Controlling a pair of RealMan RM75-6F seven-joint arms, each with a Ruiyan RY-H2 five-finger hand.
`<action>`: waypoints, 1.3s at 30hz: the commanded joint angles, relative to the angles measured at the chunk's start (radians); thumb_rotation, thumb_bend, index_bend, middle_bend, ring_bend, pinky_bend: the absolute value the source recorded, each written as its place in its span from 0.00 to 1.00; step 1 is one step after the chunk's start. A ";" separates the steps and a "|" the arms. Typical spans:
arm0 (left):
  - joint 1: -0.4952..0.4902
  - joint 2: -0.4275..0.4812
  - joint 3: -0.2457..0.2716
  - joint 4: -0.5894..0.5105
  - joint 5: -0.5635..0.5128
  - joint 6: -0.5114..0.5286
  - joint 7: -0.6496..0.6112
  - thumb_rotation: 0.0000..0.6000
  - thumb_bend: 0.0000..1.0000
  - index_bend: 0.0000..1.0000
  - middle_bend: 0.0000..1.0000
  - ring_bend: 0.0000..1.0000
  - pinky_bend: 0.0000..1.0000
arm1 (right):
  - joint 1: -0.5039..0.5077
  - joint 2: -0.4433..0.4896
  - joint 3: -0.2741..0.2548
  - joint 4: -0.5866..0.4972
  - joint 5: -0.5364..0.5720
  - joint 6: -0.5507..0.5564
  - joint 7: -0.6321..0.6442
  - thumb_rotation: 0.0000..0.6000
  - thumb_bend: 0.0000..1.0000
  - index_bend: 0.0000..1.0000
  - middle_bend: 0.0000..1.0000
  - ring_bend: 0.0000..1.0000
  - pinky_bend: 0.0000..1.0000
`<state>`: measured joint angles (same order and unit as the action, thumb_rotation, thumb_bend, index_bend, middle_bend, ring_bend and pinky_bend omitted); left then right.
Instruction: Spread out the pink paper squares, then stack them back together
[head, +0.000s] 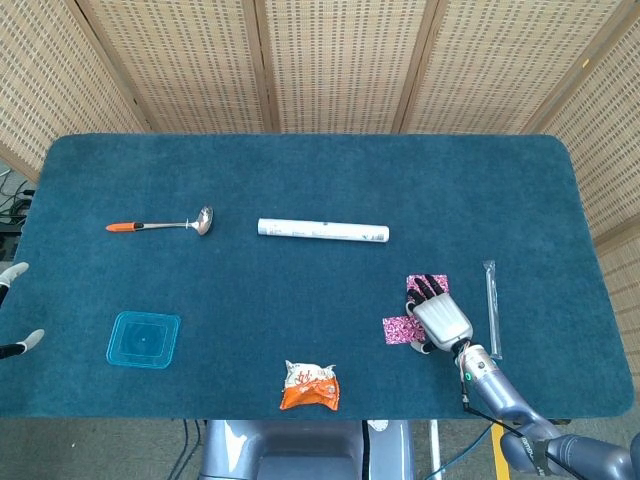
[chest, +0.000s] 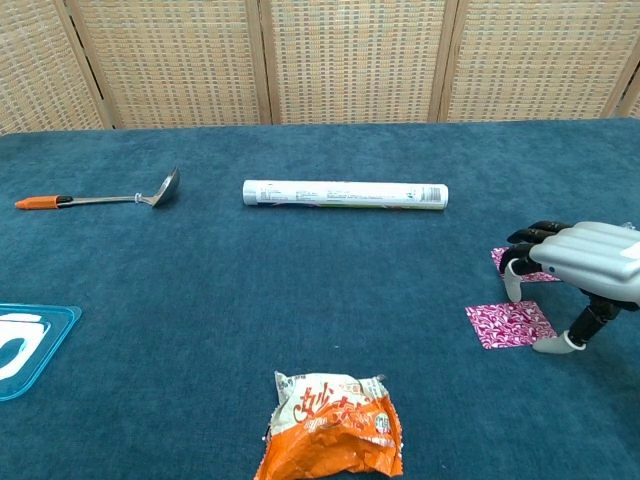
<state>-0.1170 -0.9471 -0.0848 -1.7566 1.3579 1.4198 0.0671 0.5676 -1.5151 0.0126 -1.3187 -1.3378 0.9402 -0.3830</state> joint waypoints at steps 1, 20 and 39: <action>0.000 0.000 -0.001 0.000 0.000 0.001 0.000 0.99 0.11 0.15 0.00 0.00 0.00 | 0.000 0.001 0.000 0.000 -0.002 0.001 0.001 1.00 0.31 0.41 0.21 0.00 0.00; 0.000 0.000 0.001 0.004 0.001 -0.002 -0.005 0.99 0.11 0.15 0.00 0.00 0.00 | -0.001 0.001 0.005 0.000 0.006 -0.004 0.007 1.00 0.24 0.41 0.21 0.00 0.00; 0.002 0.003 0.001 0.000 0.007 0.003 -0.007 0.99 0.11 0.15 0.00 0.00 0.00 | -0.005 -0.002 0.008 0.007 -0.001 0.007 0.011 1.00 0.35 0.43 0.23 0.00 0.00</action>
<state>-0.1148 -0.9438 -0.0833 -1.7563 1.3643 1.4231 0.0601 0.5631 -1.5178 0.0197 -1.3110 -1.3383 0.9461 -0.3727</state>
